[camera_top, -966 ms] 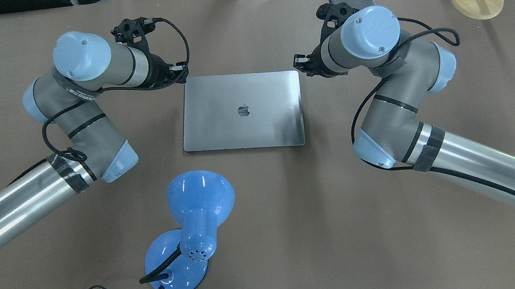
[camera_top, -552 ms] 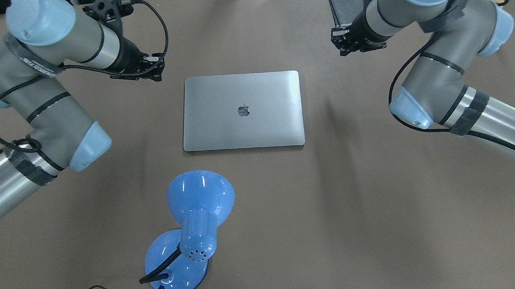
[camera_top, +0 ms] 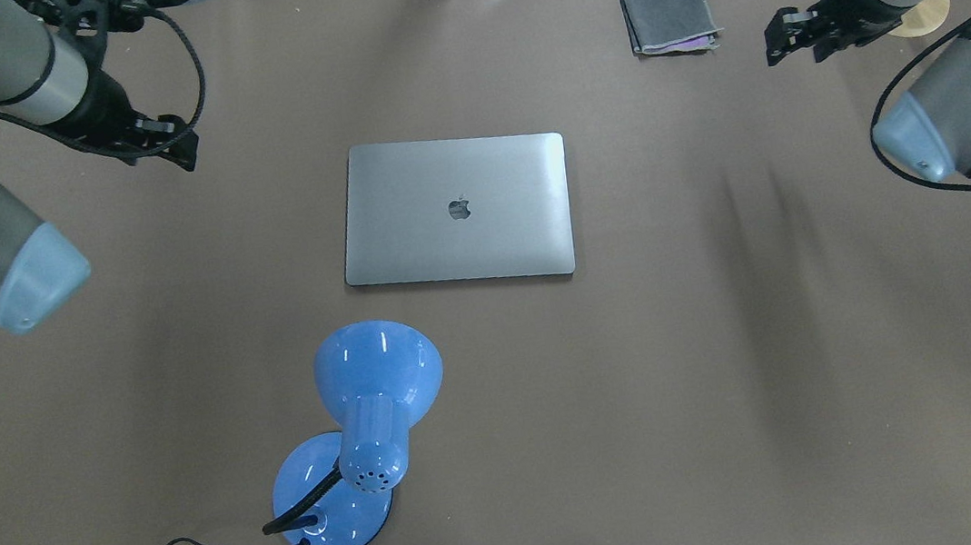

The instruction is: Close laptop

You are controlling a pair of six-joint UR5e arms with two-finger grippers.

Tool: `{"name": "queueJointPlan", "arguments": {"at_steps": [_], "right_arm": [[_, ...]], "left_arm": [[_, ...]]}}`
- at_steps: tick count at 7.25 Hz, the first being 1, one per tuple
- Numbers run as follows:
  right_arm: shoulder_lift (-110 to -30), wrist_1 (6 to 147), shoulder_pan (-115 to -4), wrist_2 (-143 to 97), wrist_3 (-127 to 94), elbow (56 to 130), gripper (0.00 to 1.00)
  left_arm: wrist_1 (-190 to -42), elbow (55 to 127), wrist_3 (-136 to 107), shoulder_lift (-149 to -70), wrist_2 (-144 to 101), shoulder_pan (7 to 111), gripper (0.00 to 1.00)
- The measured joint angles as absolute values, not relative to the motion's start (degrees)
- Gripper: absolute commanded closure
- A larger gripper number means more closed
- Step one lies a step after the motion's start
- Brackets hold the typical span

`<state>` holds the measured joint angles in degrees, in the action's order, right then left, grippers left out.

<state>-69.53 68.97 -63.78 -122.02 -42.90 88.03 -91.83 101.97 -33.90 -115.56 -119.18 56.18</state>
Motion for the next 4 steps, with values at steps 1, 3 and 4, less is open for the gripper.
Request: {"name": "queueJointPlan", "arguments": {"at_steps": [1, 3, 4], "right_arm": [[-73.2, 69.4, -67.1, -122.9, -36.5, 88.3, 0.0], [-79.4, 72.9, -74.0, -123.4, -24.1, 89.4, 0.0], [-81.5, 77.4, -77.4, -124.2, -18.6, 91.5, 0.0]], "left_arm": [[-91.0, 102.8, -26.2, -111.8, -120.5, 59.8, 0.02], [-90.6, 102.6, -9.6, -103.5, -129.1, 69.9, 0.02], [-90.5, 102.0, -4.7, -99.2, -132.2, 73.1, 0.02]]}}
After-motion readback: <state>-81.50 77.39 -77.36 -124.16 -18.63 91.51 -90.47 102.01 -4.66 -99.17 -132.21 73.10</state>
